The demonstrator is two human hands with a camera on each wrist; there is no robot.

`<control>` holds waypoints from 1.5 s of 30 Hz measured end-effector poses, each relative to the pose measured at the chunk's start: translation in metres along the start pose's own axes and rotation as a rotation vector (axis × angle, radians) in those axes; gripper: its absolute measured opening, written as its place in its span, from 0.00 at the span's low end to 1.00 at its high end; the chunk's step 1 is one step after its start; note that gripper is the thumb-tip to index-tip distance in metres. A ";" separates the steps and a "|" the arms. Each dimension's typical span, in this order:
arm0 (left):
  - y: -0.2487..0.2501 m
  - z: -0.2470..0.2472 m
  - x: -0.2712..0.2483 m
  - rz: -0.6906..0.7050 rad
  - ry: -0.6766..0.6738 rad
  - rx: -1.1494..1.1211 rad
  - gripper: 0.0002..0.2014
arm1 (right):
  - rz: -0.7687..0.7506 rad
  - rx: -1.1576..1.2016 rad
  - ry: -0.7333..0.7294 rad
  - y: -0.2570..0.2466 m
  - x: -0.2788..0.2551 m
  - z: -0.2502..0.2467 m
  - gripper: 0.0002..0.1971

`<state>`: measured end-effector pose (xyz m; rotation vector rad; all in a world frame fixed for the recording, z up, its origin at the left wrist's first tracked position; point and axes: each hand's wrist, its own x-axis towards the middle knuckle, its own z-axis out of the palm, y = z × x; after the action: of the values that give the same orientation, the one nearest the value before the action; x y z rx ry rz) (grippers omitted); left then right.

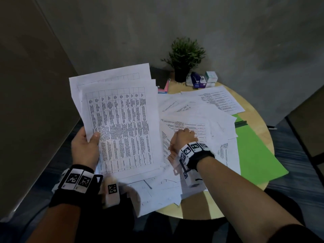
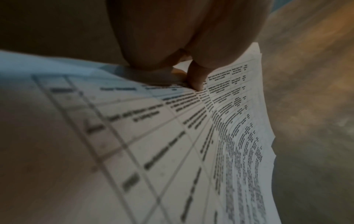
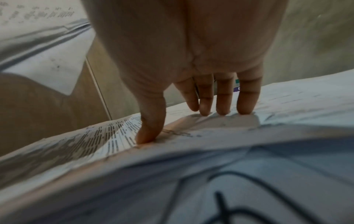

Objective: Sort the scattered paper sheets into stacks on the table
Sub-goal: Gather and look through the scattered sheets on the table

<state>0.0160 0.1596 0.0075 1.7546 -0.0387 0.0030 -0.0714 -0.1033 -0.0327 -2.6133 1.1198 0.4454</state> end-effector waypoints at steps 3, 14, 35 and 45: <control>0.000 0.000 0.000 -0.004 -0.012 -0.020 0.13 | -0.017 0.026 -0.010 0.001 0.002 0.000 0.32; 0.000 0.006 -0.003 -0.032 -0.069 -0.103 0.14 | -0.126 0.376 0.075 0.018 -0.005 -0.016 0.03; 0.046 0.077 -0.039 -0.119 -0.426 -0.287 0.16 | -0.488 1.676 -0.001 0.096 -0.091 -0.091 0.03; 0.064 0.098 -0.070 0.180 -0.347 -0.167 0.11 | -0.329 1.159 0.356 0.101 -0.082 -0.089 0.11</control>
<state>-0.0579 0.0538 0.0509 1.5623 -0.4377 -0.1696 -0.1840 -0.1484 0.0677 -1.7537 0.6580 -0.6025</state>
